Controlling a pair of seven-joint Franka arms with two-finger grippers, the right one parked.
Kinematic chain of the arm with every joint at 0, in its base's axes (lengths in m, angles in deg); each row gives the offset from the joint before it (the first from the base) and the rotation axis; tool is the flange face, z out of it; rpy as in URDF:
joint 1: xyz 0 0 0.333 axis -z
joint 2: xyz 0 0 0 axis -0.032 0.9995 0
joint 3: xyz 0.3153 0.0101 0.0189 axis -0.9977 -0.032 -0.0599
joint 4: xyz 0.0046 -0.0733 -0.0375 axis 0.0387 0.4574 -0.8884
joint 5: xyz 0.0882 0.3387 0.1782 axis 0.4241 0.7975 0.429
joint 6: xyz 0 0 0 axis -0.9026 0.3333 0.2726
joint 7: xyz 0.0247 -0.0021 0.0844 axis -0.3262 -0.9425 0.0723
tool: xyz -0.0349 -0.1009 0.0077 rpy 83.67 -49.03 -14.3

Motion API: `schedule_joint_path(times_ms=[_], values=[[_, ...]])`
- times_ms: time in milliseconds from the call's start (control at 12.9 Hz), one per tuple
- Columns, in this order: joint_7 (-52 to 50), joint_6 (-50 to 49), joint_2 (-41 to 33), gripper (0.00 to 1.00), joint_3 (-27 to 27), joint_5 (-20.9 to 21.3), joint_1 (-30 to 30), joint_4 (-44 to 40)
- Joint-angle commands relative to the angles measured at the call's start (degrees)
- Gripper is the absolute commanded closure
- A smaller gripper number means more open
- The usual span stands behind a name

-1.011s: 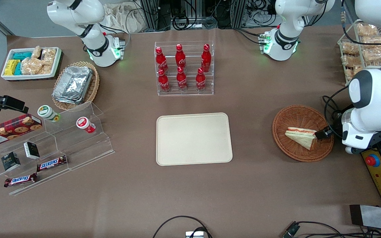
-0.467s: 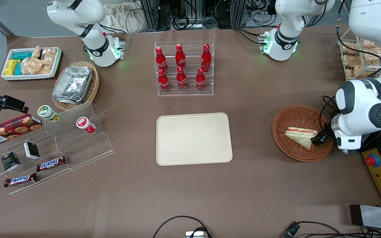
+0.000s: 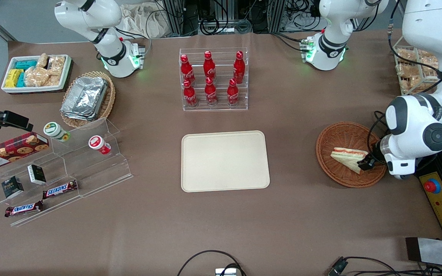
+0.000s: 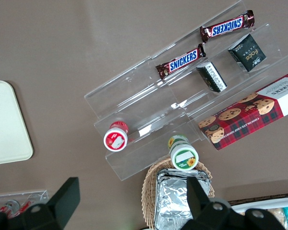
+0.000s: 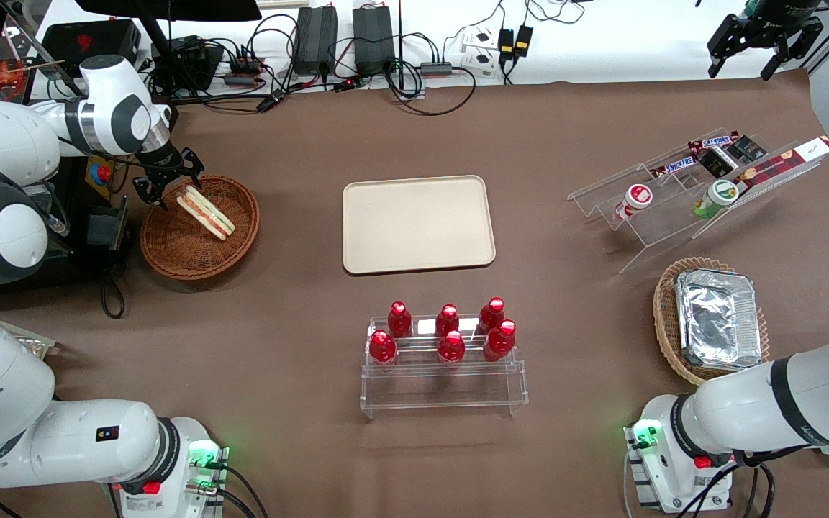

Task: Place sandwich from basket to tray
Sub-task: 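Close the left gripper on the wrapped sandwich and lift it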

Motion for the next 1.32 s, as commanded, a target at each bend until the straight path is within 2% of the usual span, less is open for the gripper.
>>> schedule_joint_path(times_ms=[0, 78, 156, 311, 467, 778, 1089, 1244], values=[[-1.5, 2.01, 2.4, 0.01, -0.08, -0.6, 0.65, -0.42], [-1.58, 3.14, 2.58, 0.19, -0.08, -0.6, 0.65, -0.33], [-1.67, 3.94, 2.93, 0.49, -0.08, -0.6, 0.74, -0.24], [-2.54, 4.03, 3.11, 0.59, -0.08, -0.17, 2.31, -0.33], [-3.34, 3.95, 3.02, 1.0, -0.08, 1.23, 3.28, -0.68], [-2.99, 0.28, 1.62, 1.0, -0.17, 2.12, 4.25, -3.31], [0.59, -19.21, 1.35, 1.0, 0.18, 2.39, 5.83, -16.64], [1.84, -26.7, 1.61, 1.0, 2.89, 1.68, 5.75, -24.99]])
